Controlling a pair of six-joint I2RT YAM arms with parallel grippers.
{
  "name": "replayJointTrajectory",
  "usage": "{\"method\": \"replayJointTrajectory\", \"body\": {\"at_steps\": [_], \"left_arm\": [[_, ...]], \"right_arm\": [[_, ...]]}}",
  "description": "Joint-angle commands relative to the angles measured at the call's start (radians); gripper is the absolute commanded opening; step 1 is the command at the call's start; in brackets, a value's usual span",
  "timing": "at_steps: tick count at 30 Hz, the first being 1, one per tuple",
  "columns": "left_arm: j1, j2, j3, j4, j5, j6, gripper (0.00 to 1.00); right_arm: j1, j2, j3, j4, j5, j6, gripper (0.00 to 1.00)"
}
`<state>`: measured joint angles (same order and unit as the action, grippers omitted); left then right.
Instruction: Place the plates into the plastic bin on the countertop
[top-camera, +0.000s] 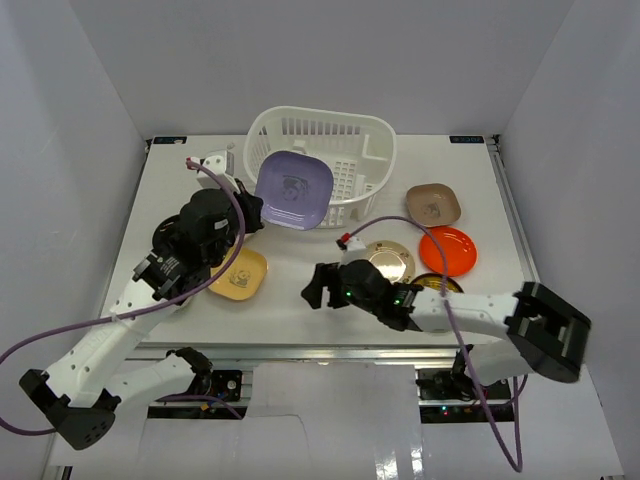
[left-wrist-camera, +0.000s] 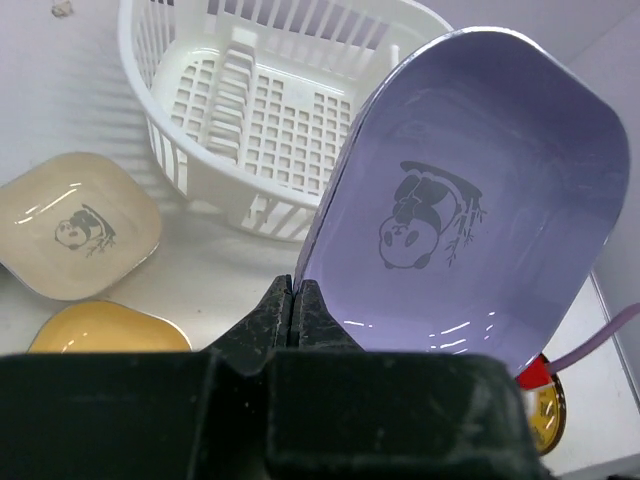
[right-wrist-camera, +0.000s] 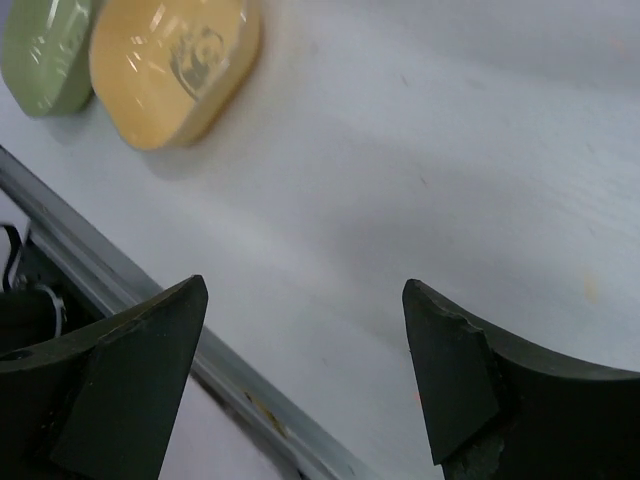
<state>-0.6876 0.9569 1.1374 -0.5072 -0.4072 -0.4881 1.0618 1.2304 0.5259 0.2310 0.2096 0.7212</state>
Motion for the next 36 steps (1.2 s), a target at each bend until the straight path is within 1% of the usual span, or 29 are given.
{"method": "replayJointTrajectory", "body": {"at_steps": [1,2,3,4,6,8,9,10,12,13,14,16,18,20,21,22,23,24,25,28,29,31,32,33,35,36], "left_arm": [[0.01,0.042,0.082,0.055,-0.064,0.029,0.0],[0.011,0.066,0.094,0.064,-0.061,0.032,0.0],[0.013,0.075,0.104,0.067,-0.053,0.036,0.0],[0.019,0.082,0.12,0.068,-0.044,0.031,0.0],[0.022,0.086,0.128,0.078,-0.01,0.023,0.0],[0.025,0.08,0.119,0.096,0.004,0.022,0.0],[0.026,0.077,0.114,0.099,0.002,0.022,0.0],[0.028,0.077,0.11,0.101,0.001,0.028,0.0],[0.03,0.082,0.108,0.098,-0.005,0.034,0.0],[0.03,0.082,0.107,0.098,-0.008,0.037,0.0],[0.031,0.085,0.108,0.098,-0.012,0.043,0.0],[0.031,0.088,0.11,0.099,-0.015,0.048,0.0],[0.033,0.097,0.117,0.101,-0.015,0.052,0.0],[0.034,0.117,0.125,0.101,-0.013,0.052,0.0],[0.034,0.123,0.13,0.102,-0.013,0.052,0.0],[0.034,0.14,0.131,0.102,-0.013,0.052,0.0],[0.034,0.147,0.137,0.101,-0.015,0.055,0.0],[0.034,0.157,0.146,0.101,-0.018,0.06,0.0],[0.036,0.173,0.151,0.102,-0.025,0.063,0.0],[0.042,0.215,0.188,0.099,-0.031,0.086,0.0],[0.042,0.247,0.199,0.102,-0.03,0.091,0.0],[0.046,0.285,0.24,0.102,-0.033,0.101,0.0],[0.054,0.328,0.254,0.104,-0.03,0.105,0.0],[0.057,0.353,0.269,0.107,-0.025,0.108,0.0],[0.066,0.405,0.32,0.114,-0.016,0.126,0.0],[0.078,0.46,0.337,0.116,-0.013,0.131,0.0]], "right_arm": [[0.061,0.246,0.211,0.202,0.206,0.098,0.86],[0.081,0.304,0.261,0.192,0.238,0.107,0.87],[0.09,0.354,0.358,0.182,0.267,0.112,0.87],[0.101,0.447,0.402,0.173,0.292,0.121,0.87],[0.11,0.562,0.512,0.14,0.324,0.156,0.85],[0.11,0.628,0.577,0.12,0.323,0.175,0.82],[0.112,0.659,0.61,0.084,0.321,0.182,0.8],[0.113,0.716,0.676,0.062,0.323,0.19,0.77],[0.121,0.762,0.727,0.021,0.327,0.198,0.75],[0.124,0.796,0.761,0.005,0.33,0.204,0.71],[0.127,0.807,0.77,-0.016,0.341,0.219,0.68],[0.129,0.822,0.769,-0.007,0.352,0.231,0.65],[0.13,0.833,0.766,0.002,0.347,0.236,0.58],[0.13,0.853,0.783,-0.007,0.346,0.234,0.56],[0.129,0.857,0.784,-0.01,0.347,0.231,0.54],[0.13,0.863,0.784,-0.009,0.347,0.233,0.49],[0.13,0.865,0.775,-0.009,0.349,0.238,0.47],[0.13,0.863,0.769,-0.007,0.35,0.242,0.43],[0.13,0.857,0.761,-0.004,0.356,0.244,0.24],[0.13,0.796,0.674,0.046,0.376,0.248,0.11],[0.129,0.772,0.643,0.065,0.379,0.244,0.08],[0.135,0.681,0.559,0.093,0.408,0.204,0.08],[0.138,0.608,0.502,0.102,0.424,0.187,0.08],[0.142,0.565,0.502,0.106,0.436,0.169,0.08],[0.153,0.48,0.399,0.125,0.467,0.106,0.08],[0.156,0.393,0.366,0.128,0.473,0.089,0.08]]}}
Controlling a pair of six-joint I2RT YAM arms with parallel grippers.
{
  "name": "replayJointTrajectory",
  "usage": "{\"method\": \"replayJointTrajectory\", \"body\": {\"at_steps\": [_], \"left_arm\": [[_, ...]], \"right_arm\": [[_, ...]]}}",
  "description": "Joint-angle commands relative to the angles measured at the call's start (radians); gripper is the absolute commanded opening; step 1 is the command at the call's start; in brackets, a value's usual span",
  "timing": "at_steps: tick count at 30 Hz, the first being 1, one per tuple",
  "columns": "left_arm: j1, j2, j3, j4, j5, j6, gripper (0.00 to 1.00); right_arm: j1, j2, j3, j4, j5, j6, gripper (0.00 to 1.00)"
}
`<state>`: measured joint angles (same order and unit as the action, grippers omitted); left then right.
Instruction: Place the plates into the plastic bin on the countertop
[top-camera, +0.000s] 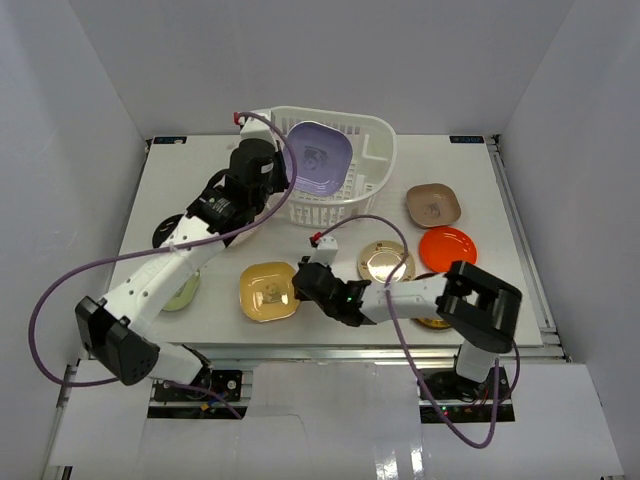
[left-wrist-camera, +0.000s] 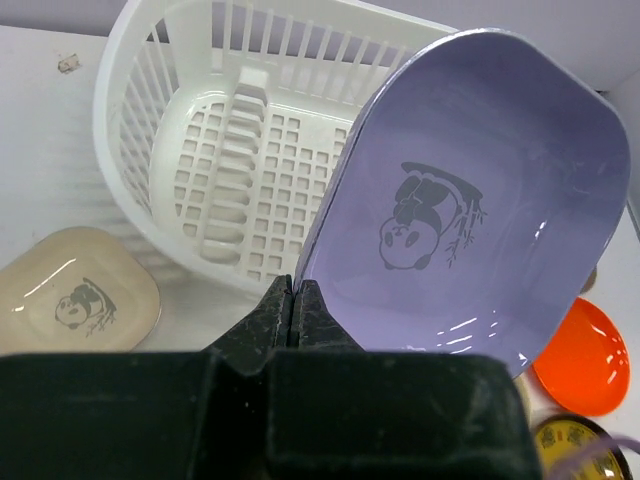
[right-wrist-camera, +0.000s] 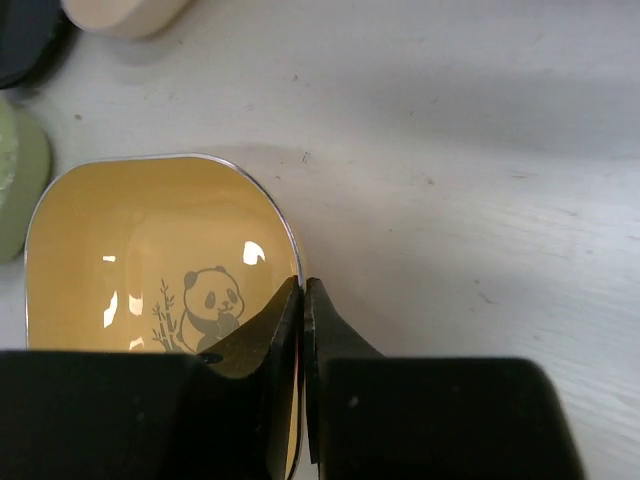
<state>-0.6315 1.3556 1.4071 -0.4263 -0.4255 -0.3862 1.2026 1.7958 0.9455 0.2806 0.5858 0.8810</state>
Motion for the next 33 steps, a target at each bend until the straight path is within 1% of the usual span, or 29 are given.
{"method": "replayJointTrajectory", "body": {"at_steps": [1,2,3,4,5,6,7,8,9,10,11,13,14,15,16,17,19,20,23,24,26,27,28,29,30,31,32,33], "left_arm": [[0.032,0.091,0.104,0.037,0.011,0.033,0.0],[0.044,0.121,0.122,0.037,0.033,0.033,0.0],[0.068,0.181,0.142,0.038,0.043,0.033,0.0],[0.084,0.213,0.162,0.037,0.057,0.032,0.0],[0.111,0.246,0.206,0.035,0.085,0.032,0.0],[0.119,0.281,0.229,0.032,0.09,0.033,0.0],[0.127,0.353,0.252,0.02,0.093,0.036,0.0],[0.142,0.387,0.301,0.014,0.094,0.038,0.0],[0.147,0.458,0.326,-0.002,0.1,0.043,0.0],[0.151,0.491,0.351,-0.011,0.099,0.046,0.0],[0.157,0.519,0.372,-0.017,0.099,0.052,0.0],[0.161,0.568,0.424,-0.025,0.116,0.059,0.0],[0.165,0.615,0.441,-0.032,0.126,0.061,0.0],[0.165,0.638,0.481,-0.046,0.146,0.06,0.0],[0.165,0.681,0.496,-0.052,0.157,0.06,0.03],[0.165,0.698,0.512,-0.058,0.171,0.058,0.12],[0.165,0.734,0.552,-0.078,0.211,0.055,0.25],[0.165,0.76,0.562,-0.087,0.221,0.053,0.43],[0.171,0.771,0.584,-0.103,0.249,0.044,0.69],[0.176,0.755,0.599,-0.111,0.261,0.034,0.8],[0.19,0.72,0.619,-0.115,0.298,0.026,0.88],[0.194,0.671,0.633,-0.117,0.303,0.026,0.93],[0.205,0.643,0.657,-0.118,0.303,0.029,0.95],[0.211,0.611,0.665,-0.118,0.3,0.029,0.96],[0.219,0.543,0.664,-0.121,0.298,0.029,0.96],[0.233,0.501,0.629,-0.123,0.294,0.026,0.96],[0.24,0.457,0.589,-0.12,0.285,0.017,0.96],[0.246,0.354,0.534,-0.106,0.278,0.007,0.96]], "right_arm": [[0.017,-0.215,-0.123,0.077,0.098,-0.089,0.08],[0.017,-0.263,-0.154,0.074,0.1,-0.13,0.08],[0.018,-0.351,-0.181,0.036,0.1,-0.142,0.08],[0.018,-0.395,-0.229,0.01,0.103,-0.155,0.08],[0.02,-0.483,-0.252,-0.015,0.103,-0.186,0.08],[0.02,-0.528,-0.27,-0.08,0.109,-0.194,0.08],[0.018,-0.57,-0.305,-0.116,0.132,-0.198,0.08],[0.02,-0.657,-0.323,-0.147,0.15,-0.217,0.08],[0.017,-0.702,-0.335,-0.199,0.181,-0.23,0.08],[0.017,-0.745,-0.346,-0.225,0.196,-0.246,0.08],[0.017,-0.83,-0.352,-0.253,0.21,-0.263,0.08],[0.009,-0.907,-0.343,-0.334,0.247,-0.31,0.08],[0.005,-0.973,-0.321,-0.356,0.264,-0.332,0.08],[-0.006,-0.999,-0.304,-0.377,0.297,-0.365,0.08],[-0.015,-1.021,-0.288,-0.403,0.308,-0.388,0.08],[-0.03,-1.045,-0.246,-0.403,0.316,-0.417,0.08],[-0.078,-1.043,-0.197,-0.403,0.327,-0.497,0.08],[-0.128,-1.02,-0.139,-0.403,0.324,-0.522,0.08],[-0.237,-0.943,-0.059,-0.403,0.24,-0.585,0.08],[-0.318,-0.925,-0.012,-0.403,0.18,-0.593,0.08],[-0.389,-0.867,0.03,-0.39,0.128,-0.603,0.08],[-0.45,-0.845,0.064,-0.377,0.071,-0.605,0.08],[-0.474,-0.802,0.079,-0.364,0.039,-0.606,0.08],[-0.497,-0.779,0.096,-0.348,0.005,-0.606,0.08],[-0.526,-0.748,0.136,-0.313,-0.044,-0.609,0.08],[-0.537,-0.716,0.165,-0.305,-0.062,-0.616,0.08],[-0.546,-0.641,0.199,-0.304,-0.082,-0.626,0.08],[-0.56,-0.6,0.234,-0.304,-0.119,-0.631,0.08]]}}
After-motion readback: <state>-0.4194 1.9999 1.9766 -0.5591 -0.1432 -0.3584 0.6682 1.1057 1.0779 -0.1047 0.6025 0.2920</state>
